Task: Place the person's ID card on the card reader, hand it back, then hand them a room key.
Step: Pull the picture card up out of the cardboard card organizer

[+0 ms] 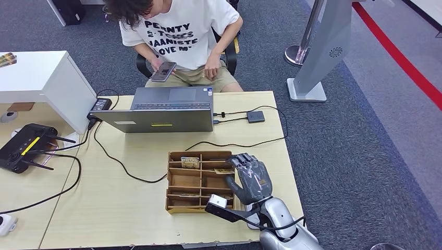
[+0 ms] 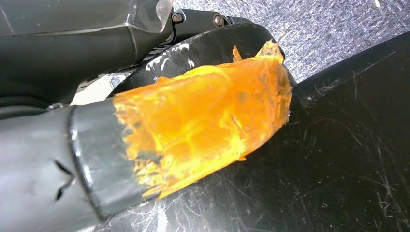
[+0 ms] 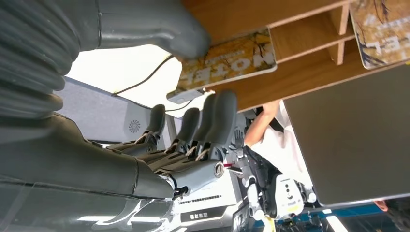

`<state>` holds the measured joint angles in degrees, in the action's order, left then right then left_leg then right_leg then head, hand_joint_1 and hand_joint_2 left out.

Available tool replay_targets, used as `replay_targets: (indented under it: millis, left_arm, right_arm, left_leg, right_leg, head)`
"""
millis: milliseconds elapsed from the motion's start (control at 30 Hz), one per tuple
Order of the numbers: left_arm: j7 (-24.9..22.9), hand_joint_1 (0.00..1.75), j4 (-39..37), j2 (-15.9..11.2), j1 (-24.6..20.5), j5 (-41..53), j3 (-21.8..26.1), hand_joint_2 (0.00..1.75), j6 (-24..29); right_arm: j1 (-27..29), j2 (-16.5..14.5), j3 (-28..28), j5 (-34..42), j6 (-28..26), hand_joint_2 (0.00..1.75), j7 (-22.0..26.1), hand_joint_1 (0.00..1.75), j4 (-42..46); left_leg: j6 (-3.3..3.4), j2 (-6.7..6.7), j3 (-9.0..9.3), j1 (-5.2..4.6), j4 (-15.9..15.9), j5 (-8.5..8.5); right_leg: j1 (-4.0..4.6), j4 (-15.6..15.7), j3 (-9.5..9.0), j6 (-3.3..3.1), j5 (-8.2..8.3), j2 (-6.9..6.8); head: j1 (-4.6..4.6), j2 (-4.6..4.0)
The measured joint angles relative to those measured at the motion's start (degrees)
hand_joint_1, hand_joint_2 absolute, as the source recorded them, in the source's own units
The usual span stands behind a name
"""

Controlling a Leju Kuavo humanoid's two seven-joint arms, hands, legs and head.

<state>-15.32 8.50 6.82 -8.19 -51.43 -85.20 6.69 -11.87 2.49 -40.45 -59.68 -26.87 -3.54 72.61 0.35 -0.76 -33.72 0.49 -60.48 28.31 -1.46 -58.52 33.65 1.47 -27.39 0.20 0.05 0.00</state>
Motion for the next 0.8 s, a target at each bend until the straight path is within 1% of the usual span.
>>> replay_targets:
  millis: [33, 167, 367, 600, 800]
  left_arm:
    - [0.0, 0.0, 0.0, 0.0, 0.0, 0.0, 0.0, 0.0, 0.0]
    - [0.0, 0.0, 0.0, 0.0, 0.0, 0.0, 0.0, 0.0, 0.0]
    - [0.0, 0.0, 0.0, 0.0, 0.0, 0.0, 0.0, 0.0, 0.0]
    - [-0.1, 0.0, 0.0, 0.0, 0.0, 0.0, 0.0, 0.0, 0.0]
    - [-0.2, 0.0, 0.0, 0.0, 0.0, -0.3, -0.1, 0.0, 0.0]
  right_arm:
    - [0.0, 0.0, 0.0, -0.1, 0.1, 1.75, 0.0, 1.34, -0.2]
    - [0.0, 0.0, 0.2, -0.4, 0.4, 1.75, 0.0, 1.48, -1.1]
    - [0.0, 0.0, 0.7, -0.5, 0.8, 1.75, 0.0, 1.64, -1.8]
    - [0.0, -0.2, 1.0, -0.5, 1.0, 1.75, 0.0, 1.74, -2.2]
    - [0.3, -0.4, 1.6, -0.4, 0.4, 1.75, 0.5, 1.75, -1.7]
  left_leg:
    - [0.0, 0.0, 0.0, 0.0, 0.0, 0.0]
    - [0.0, 0.0, 0.0, 0.0, 0.0, 0.0]
    - [0.0, 0.01, 0.01, 0.0, 0.0, 0.0]
    - [0.0, 0.01, 0.02, 0.0, 0.0, 0.0]
    - [0.0, 0.0, 0.02, 0.0, 0.0, 0.0]
  right_leg:
    - [0.0, 0.0, 0.0, 0.0, 0.0, 0.0]
    - [0.0, 0.0, 0.0, 0.0, 0.0, 0.0]
    - [0.0, 0.0, 0.0, 0.0, 0.0, 0.0]
    - [0.0, 0.0, -0.01, 0.0, 0.0, 0.0]
    - [0.0, 0.0, -0.01, 0.0, 0.0, 0.0]
  head:
    - [0.0, 0.0]
    - [0.0, 0.0]
    - [0.0, 0.0]
    - [0.0, 0.0]
    - [0.0, 0.0]
